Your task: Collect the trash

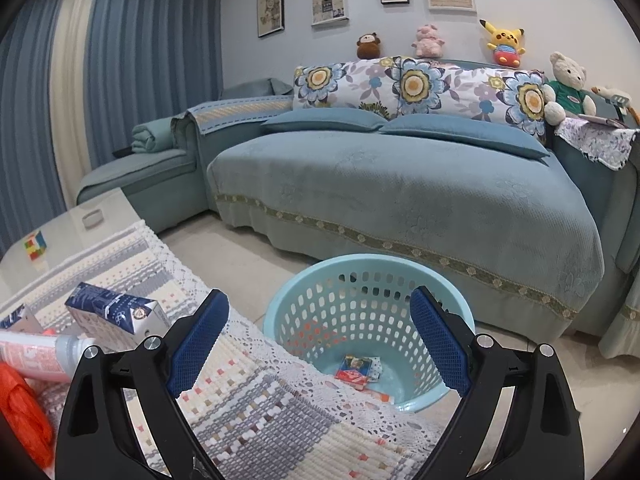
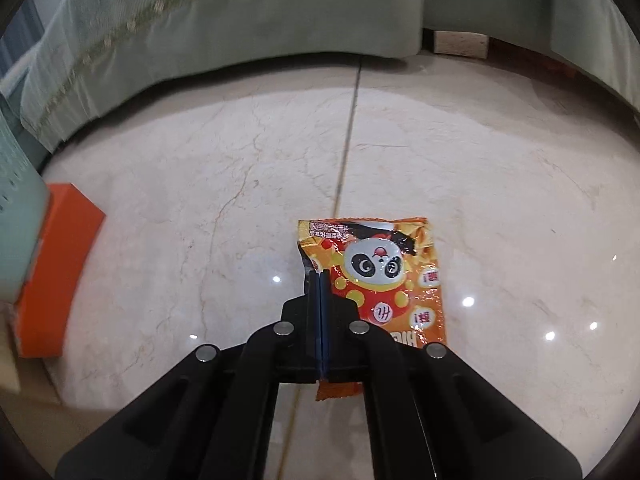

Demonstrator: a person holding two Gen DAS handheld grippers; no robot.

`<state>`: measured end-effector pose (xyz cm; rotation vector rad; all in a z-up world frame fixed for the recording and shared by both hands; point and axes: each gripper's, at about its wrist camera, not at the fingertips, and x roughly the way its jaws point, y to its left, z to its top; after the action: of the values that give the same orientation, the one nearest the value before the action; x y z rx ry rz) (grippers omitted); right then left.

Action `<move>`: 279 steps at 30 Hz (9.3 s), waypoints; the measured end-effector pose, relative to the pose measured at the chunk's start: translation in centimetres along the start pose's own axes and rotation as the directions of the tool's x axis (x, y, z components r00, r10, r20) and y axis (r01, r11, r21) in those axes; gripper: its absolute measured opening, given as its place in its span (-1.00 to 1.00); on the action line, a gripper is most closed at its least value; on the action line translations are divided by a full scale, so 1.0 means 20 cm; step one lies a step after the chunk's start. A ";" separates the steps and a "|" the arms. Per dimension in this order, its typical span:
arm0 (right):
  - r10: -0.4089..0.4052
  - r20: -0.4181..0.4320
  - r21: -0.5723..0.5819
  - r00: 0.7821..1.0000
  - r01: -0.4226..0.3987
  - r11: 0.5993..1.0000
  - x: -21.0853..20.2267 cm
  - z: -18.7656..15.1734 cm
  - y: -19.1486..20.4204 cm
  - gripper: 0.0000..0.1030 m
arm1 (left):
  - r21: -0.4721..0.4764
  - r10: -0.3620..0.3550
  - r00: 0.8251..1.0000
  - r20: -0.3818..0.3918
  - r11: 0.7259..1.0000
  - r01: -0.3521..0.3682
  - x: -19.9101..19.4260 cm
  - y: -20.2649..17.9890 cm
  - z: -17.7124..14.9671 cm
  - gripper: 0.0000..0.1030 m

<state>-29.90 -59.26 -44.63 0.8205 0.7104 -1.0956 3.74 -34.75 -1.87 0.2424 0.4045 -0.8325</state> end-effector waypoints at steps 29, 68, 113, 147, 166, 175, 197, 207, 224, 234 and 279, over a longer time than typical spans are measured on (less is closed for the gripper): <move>0.788 0.068 -0.542 0.611 -0.641 0.544 -1.32 0.94 1.49 -1.00 | -0.147 0.148 0.987 0.068 0.980 -0.136 -0.10 0.14 -0.01 0.78; 0.633 -0.436 -0.709 0.639 -0.678 0.195 -1.64 0.30 2.91 0.85 | -0.069 0.349 0.912 -0.213 0.926 -0.371 -1.01 1.82 -0.42 0.86; 0.567 -0.472 -0.595 0.675 -0.718 0.360 -1.35 0.10 3.14 0.87 | -0.204 -0.119 0.913 -0.391 0.978 0.040 -0.52 2.36 -0.62 -0.08; 0.847 -0.208 -0.519 0.490 -0.789 0.329 -1.89 0.64 2.83 -0.37 | -0.298 0.260 0.965 -0.034 0.919 -0.258 -0.74 1.16 0.06 -0.15; 0.798 0.039 -0.338 0.602 -0.743 0.577 -1.68 1.38 2.11 -0.37 | -0.152 -0.013 1.000 -0.008 0.988 0.012 -0.01 0.36 0.34 -0.15; 0.880 0.020 -0.253 0.474 -0.849 0.463 -1.61 1.46 1.90 -0.36 | -0.176 -0.064 0.995 -0.070 0.983 0.051 0.15 0.17 0.25 -0.15; 0.895 -0.075 -0.281 0.441 -0.870 0.405 -1.69 1.45 2.08 0.65 | -0.163 0.044 0.999 0.021 0.986 -0.040 -0.10 0.29 0.32 0.15; 0.895 -0.229 -0.511 0.382 -0.830 0.224 -1.93 1.06 2.47 0.67 | -0.222 0.286 0.958 -0.026 0.933 -0.284 -0.57 0.80 0.23 0.24; 0.721 -0.469 -0.786 0.510 -0.613 -0.078 -1.97 0.08 2.82 0.87 | -0.188 0.593 0.750 -0.294 0.733 -0.654 -1.12 1.28 -0.31 0.85; 0.607 -0.553 -0.784 0.571 -0.603 -0.147 -1.85 -0.20 2.92 0.87 | -0.326 0.489 0.751 -0.443 0.693 -0.643 -1.11 1.36 -0.59 0.85; 0.402 -0.516 -0.844 0.756 -0.530 -0.085 -1.61 -0.55 3.41 0.87 | -0.389 0.326 0.784 -0.528 0.727 -0.565 -0.80 1.53 -0.74 0.85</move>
<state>23.99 -18.70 -9.12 -0.1690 0.9291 0.2935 13.55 1.13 -6.55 -0.0072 0.9349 -0.1335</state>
